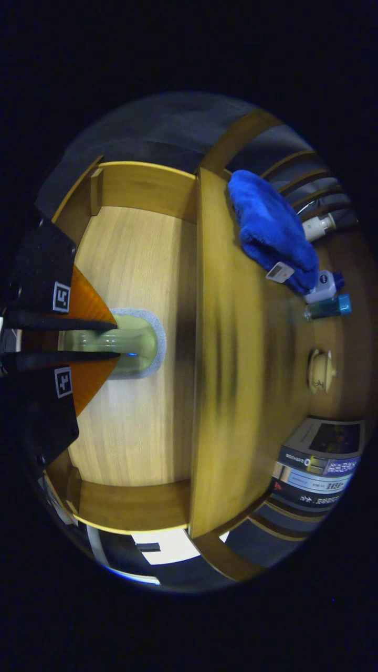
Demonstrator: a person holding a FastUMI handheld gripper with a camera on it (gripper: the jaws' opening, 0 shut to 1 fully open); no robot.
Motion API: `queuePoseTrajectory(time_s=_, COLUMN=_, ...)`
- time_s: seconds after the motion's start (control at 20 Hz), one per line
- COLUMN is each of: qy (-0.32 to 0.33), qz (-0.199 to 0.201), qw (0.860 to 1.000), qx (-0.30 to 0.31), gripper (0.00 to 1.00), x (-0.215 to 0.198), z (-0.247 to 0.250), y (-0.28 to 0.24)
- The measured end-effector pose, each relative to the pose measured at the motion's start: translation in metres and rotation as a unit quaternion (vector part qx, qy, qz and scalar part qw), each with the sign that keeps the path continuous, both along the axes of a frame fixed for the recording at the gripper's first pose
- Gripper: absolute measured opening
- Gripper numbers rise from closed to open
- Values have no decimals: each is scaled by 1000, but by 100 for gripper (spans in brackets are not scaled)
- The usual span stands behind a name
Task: Pull open the drawer, take out the items inside it, and place them on the countertop above the cabinet.
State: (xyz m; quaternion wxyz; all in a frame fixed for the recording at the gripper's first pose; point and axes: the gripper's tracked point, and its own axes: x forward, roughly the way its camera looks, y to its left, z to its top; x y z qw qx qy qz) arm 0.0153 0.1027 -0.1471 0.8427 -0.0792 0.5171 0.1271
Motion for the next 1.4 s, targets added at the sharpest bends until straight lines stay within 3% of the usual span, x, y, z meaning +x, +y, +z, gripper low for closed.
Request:
queuePoseTrajectory(time_s=0.25, qy=-33, qz=7, qw=999, qx=1, gripper=24, x=-2, z=52, y=-10)
queuePoseTrajectory(time_s=0.65, qy=-90, qz=-3, qw=996, qx=3, gripper=24, x=51, z=125, y=-7)
queuePoseTrajectory(time_s=1.0, qy=-93, qz=-24, qw=995, qx=5, gripper=24, x=115, z=136, y=10)
queuePoseTrajectory(time_s=1.4, qy=-87, qz=-52, qw=995, qx=1, gripper=24, x=184, z=112, y=8)
